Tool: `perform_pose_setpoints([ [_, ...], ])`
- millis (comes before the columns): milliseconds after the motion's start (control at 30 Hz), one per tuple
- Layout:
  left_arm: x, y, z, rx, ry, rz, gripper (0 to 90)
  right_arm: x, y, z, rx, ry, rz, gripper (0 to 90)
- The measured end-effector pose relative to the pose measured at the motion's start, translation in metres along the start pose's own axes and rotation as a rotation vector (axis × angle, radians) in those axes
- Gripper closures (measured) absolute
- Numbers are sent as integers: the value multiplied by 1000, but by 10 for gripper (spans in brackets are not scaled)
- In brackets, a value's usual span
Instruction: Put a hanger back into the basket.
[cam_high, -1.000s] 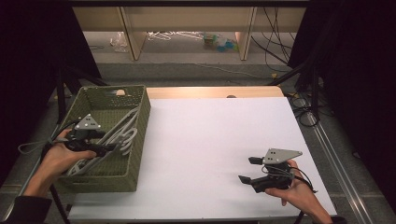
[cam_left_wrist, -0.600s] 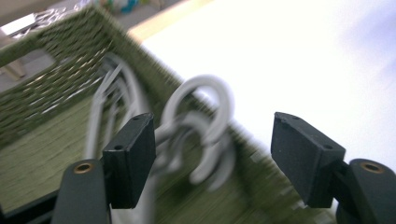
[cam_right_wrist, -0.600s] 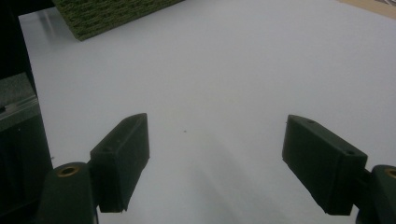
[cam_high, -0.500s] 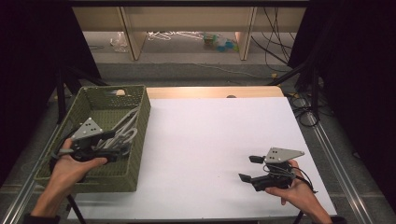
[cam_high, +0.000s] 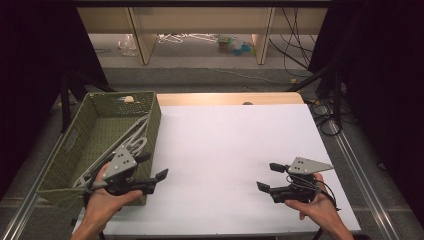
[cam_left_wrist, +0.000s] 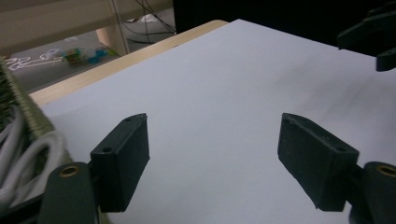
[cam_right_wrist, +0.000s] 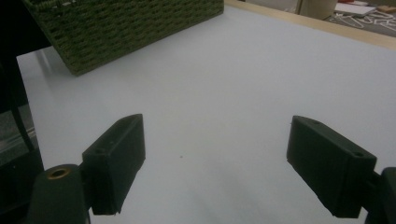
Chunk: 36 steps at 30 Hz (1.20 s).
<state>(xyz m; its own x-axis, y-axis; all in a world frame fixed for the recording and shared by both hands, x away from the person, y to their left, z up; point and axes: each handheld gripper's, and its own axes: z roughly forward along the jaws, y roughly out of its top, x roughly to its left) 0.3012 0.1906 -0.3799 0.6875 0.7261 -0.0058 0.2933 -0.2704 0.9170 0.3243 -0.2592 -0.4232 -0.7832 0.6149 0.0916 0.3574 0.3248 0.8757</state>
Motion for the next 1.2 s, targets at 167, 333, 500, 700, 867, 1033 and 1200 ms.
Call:
perform_pose_setpoints([
  [167,-21,-13,10,-18,-29,14,233,4,-1,-4,-17,7,22,193],
  [333,-30,-28,18,-16,-37,79,227,10,-3,-7,-34,-24,7,179],
  [500,-36,-46,21,-50,-38,53,219,16,-10,-9,-43,-21,20,176],
  [700,-36,-54,20,-49,-34,57,218,23,-16,-12,-27,-39,6,175],
  [867,-36,-54,19,-66,-41,47,218,27,-23,-17,-28,-53,-5,169],
  [1033,-34,-54,18,-69,-35,34,217,29,-25,-19,-14,-41,2,169],
  [1200,-33,-53,17,-69,-33,41,216,29,-25,-19,-17,-47,5,169],
])
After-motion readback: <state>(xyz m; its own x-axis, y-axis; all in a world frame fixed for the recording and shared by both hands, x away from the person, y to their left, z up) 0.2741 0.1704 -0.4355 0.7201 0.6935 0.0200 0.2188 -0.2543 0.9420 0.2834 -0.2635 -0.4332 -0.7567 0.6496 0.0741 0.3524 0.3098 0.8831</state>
